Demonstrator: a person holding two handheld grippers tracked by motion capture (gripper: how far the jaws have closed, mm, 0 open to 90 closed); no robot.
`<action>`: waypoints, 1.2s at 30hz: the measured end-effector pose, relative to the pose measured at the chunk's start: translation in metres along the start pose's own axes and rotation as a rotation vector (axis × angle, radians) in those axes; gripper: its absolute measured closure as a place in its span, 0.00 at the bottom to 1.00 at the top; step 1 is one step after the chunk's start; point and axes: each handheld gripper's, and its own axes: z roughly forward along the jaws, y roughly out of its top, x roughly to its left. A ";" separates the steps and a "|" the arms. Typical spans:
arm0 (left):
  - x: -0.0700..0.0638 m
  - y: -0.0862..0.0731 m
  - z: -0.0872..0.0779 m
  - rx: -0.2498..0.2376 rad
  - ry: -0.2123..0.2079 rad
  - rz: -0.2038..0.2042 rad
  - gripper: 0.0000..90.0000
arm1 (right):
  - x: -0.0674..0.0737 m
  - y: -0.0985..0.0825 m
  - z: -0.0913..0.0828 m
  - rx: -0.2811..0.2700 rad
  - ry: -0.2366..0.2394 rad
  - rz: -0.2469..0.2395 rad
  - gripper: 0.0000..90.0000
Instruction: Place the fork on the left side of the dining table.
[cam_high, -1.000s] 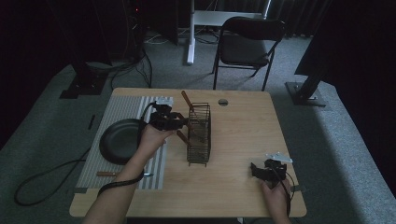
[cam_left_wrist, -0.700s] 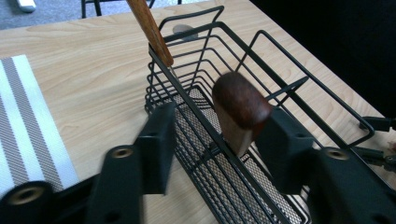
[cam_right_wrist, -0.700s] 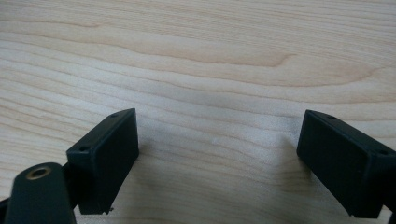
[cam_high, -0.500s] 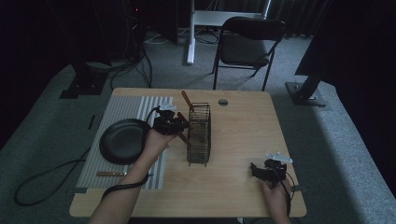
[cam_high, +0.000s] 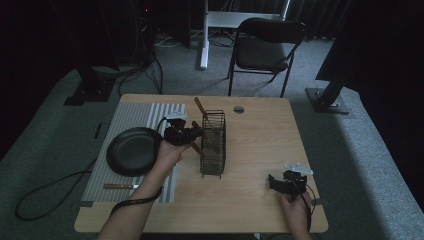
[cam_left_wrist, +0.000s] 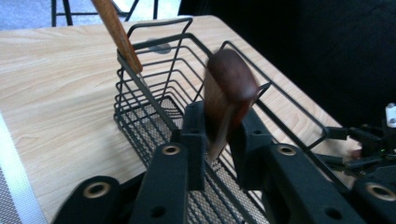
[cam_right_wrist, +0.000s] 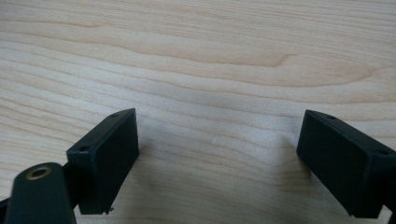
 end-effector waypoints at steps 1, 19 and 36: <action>0.000 0.000 0.000 0.002 -0.002 0.007 0.86 | 0.000 0.000 0.000 0.000 0.000 0.000 0.14; -0.004 0.018 -0.026 -0.058 -0.022 0.016 0.89 | 0.000 0.000 0.000 0.000 0.000 0.000 0.14; -0.018 0.045 -0.074 -0.125 -0.003 0.057 0.89 | 0.000 0.000 0.000 -0.001 0.000 0.000 0.14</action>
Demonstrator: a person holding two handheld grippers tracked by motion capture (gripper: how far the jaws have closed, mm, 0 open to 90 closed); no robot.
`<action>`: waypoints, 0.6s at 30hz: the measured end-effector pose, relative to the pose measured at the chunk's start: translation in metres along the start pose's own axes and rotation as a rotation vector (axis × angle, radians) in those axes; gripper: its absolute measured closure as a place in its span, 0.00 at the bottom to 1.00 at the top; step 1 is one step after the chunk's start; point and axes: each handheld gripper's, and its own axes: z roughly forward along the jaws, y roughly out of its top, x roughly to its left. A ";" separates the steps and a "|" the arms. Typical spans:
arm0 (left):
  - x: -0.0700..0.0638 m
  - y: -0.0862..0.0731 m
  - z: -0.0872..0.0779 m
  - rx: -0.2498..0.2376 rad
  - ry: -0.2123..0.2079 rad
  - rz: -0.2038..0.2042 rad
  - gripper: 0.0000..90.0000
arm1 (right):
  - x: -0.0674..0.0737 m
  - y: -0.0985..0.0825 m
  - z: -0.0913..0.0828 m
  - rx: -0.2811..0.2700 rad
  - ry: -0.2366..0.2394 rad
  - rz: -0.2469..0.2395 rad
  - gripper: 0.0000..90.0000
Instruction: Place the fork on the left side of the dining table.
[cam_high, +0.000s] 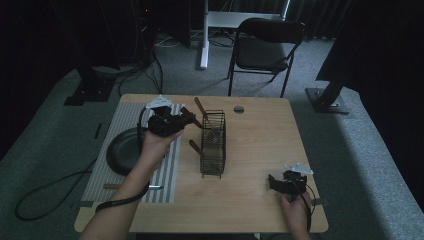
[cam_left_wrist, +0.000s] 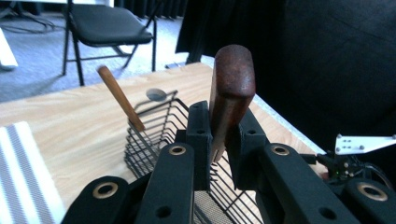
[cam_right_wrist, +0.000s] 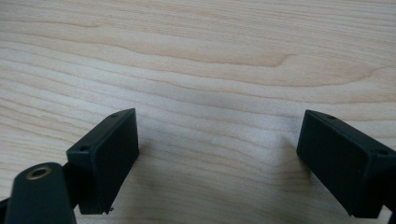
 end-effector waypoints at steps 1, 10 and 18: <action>0.000 0.002 -0.003 -0.006 0.003 -0.002 0.89 | 0.000 0.000 0.000 0.000 0.000 0.000 0.14; 0.006 0.019 -0.028 -0.041 0.044 0.017 0.89 | 0.000 0.000 0.000 0.000 0.000 0.000 0.14; 0.027 0.022 -0.043 -0.093 0.096 -0.024 0.89 | 0.000 0.000 0.000 0.000 0.000 0.000 0.14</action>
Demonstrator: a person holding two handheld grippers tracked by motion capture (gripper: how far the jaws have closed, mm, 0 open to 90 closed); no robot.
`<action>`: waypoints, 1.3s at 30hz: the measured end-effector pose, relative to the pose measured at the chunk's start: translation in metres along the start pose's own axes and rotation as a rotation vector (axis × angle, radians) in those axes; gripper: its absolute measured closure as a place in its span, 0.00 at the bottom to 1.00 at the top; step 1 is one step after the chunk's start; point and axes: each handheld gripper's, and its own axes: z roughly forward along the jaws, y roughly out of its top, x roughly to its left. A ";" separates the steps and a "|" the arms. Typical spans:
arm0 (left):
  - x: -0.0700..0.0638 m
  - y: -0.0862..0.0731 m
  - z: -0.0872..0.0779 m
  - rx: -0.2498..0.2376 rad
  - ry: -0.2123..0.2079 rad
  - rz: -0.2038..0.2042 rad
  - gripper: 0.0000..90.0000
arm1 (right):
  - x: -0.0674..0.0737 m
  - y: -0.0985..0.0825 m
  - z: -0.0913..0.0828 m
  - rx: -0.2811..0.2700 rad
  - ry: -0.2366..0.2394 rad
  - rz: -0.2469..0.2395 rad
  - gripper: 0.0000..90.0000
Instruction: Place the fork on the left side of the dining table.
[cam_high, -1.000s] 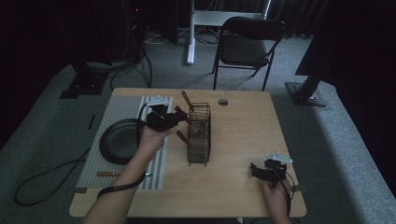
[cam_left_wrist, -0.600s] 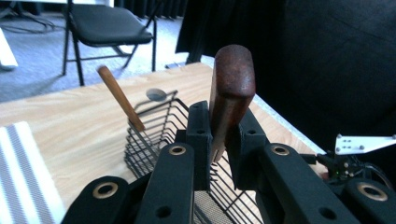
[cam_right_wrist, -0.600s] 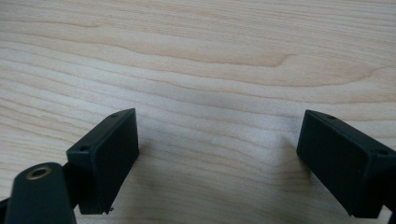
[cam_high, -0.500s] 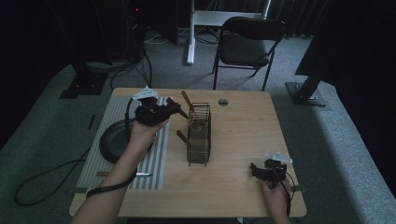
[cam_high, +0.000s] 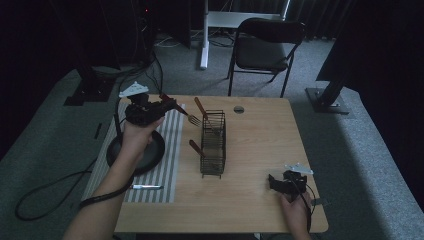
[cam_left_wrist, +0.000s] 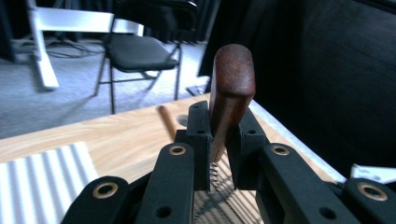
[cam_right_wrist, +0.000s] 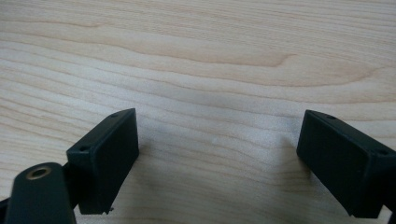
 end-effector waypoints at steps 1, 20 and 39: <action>0.003 -0.001 -0.001 -0.007 0.006 -0.009 0.89 | 0.000 0.000 0.000 0.000 0.000 0.000 0.14; 0.053 -0.026 -0.001 -0.025 0.116 -0.063 0.89 | 0.000 0.000 0.000 0.001 0.000 -0.001 0.14; 0.106 -0.067 0.019 0.020 0.261 -0.173 0.89 | 0.000 0.000 0.000 0.001 0.000 0.000 0.14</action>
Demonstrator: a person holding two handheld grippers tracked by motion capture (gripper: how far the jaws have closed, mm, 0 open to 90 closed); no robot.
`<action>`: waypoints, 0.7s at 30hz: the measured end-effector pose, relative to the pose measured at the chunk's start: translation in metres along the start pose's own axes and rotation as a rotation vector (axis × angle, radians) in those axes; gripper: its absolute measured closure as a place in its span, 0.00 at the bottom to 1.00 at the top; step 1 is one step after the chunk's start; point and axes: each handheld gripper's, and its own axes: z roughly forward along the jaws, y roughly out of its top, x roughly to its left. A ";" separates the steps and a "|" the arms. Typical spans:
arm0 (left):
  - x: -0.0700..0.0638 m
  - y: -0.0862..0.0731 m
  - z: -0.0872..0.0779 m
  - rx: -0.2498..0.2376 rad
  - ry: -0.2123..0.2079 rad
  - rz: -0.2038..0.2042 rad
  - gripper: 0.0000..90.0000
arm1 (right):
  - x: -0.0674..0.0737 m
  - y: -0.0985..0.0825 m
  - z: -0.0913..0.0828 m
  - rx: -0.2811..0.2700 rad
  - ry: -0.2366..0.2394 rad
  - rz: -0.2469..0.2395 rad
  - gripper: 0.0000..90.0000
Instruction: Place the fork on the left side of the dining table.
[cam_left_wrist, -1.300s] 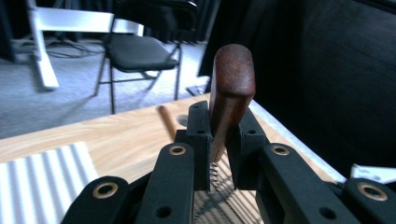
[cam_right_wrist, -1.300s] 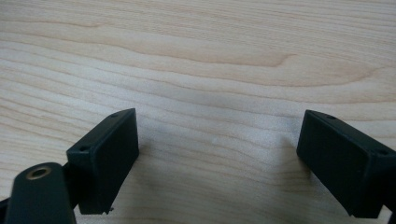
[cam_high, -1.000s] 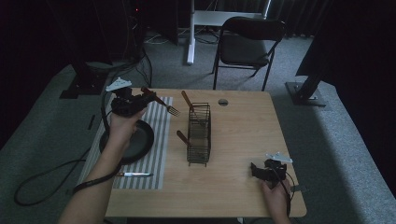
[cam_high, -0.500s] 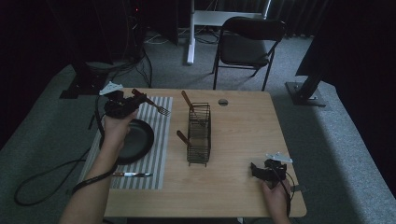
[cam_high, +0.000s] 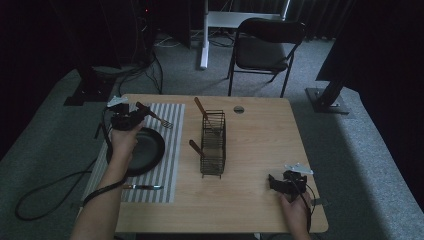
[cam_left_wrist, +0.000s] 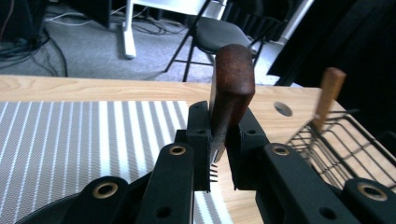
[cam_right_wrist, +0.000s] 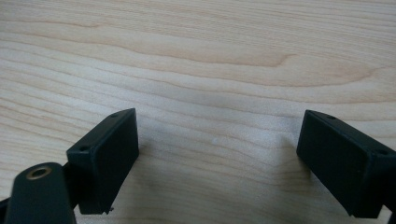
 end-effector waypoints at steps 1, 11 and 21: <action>0.003 0.000 0.002 -0.001 0.011 -0.004 0.89 | 0.000 0.000 0.000 0.000 0.000 0.000 0.14; 0.027 -0.005 0.018 0.000 0.045 -0.077 0.89 | 0.000 0.000 0.000 0.000 0.000 0.000 0.14; 0.039 -0.016 0.039 0.002 0.041 -0.159 0.89 | 0.000 0.000 0.000 0.000 0.000 -0.001 0.14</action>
